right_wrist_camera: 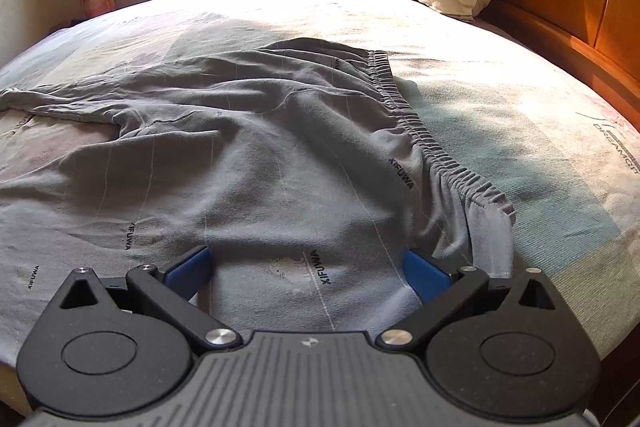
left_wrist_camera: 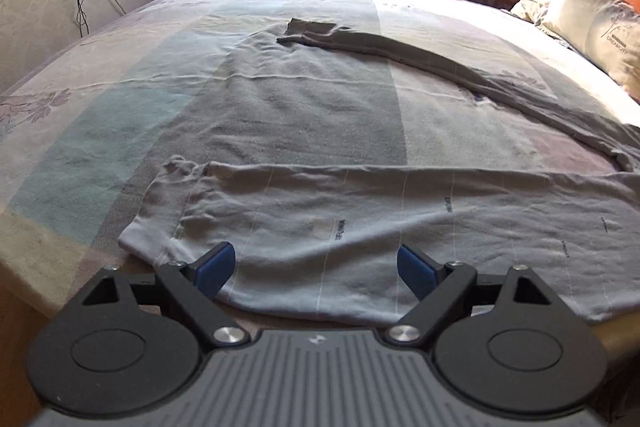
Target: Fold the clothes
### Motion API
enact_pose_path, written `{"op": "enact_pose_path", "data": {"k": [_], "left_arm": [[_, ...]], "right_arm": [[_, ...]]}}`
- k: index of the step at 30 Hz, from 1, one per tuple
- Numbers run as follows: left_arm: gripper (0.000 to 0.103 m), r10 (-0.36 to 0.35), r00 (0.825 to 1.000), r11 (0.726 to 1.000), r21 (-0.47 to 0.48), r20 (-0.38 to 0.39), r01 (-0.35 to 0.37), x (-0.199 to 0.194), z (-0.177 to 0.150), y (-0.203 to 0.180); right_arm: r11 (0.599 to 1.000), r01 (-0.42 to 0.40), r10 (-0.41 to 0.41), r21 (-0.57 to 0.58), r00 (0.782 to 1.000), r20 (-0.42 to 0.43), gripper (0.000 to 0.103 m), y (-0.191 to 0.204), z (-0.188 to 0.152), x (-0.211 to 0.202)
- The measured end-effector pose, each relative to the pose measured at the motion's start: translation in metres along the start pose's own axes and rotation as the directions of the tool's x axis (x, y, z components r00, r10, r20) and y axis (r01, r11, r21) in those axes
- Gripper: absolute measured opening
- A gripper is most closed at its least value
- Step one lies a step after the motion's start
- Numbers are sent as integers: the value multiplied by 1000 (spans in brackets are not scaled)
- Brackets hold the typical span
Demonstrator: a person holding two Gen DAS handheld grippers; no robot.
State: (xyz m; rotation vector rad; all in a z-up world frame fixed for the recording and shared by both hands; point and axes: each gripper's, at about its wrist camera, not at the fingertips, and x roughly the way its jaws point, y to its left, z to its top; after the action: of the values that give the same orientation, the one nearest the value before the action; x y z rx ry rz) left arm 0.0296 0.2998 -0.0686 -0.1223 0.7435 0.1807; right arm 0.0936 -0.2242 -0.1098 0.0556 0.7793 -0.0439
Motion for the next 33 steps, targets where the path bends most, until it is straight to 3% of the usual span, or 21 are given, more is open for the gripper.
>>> {"op": "enact_pose_path", "data": {"k": [3,7,13,18,19,22,33], "left_arm": [[89,-34,999,999,44,20,33,16,9,-9],[89,-17,1000,999,46,-20,18,52,14,-9],[92,60,998,998,15,6,-60,67,20,17],[91,79,996,997,20,-33,-79,62,28,19],[91,70,997,997,20,-31,-70,56,27,14],[92,-49,999,997,63,-4,49,33,15,-11],[95,-110,992,986,123,-64,117,4,16,-59]], "right_arm": [[999,-38,38,-10,999,-11,103,12,2,-11],[992,-113,112,-54,994,-16,103,35,5,-28],[950,-252,250,-182,968,-38,103,82,3,-39],[943,-258,242,-211,965,-96,103,97,-16,-20],[940,-247,233,-235,968,-89,103,99,-18,-21],[928,-219,207,-301,976,-70,103,105,-25,-22],[927,-227,226,-300,973,-38,103,97,-35,-28]]}}
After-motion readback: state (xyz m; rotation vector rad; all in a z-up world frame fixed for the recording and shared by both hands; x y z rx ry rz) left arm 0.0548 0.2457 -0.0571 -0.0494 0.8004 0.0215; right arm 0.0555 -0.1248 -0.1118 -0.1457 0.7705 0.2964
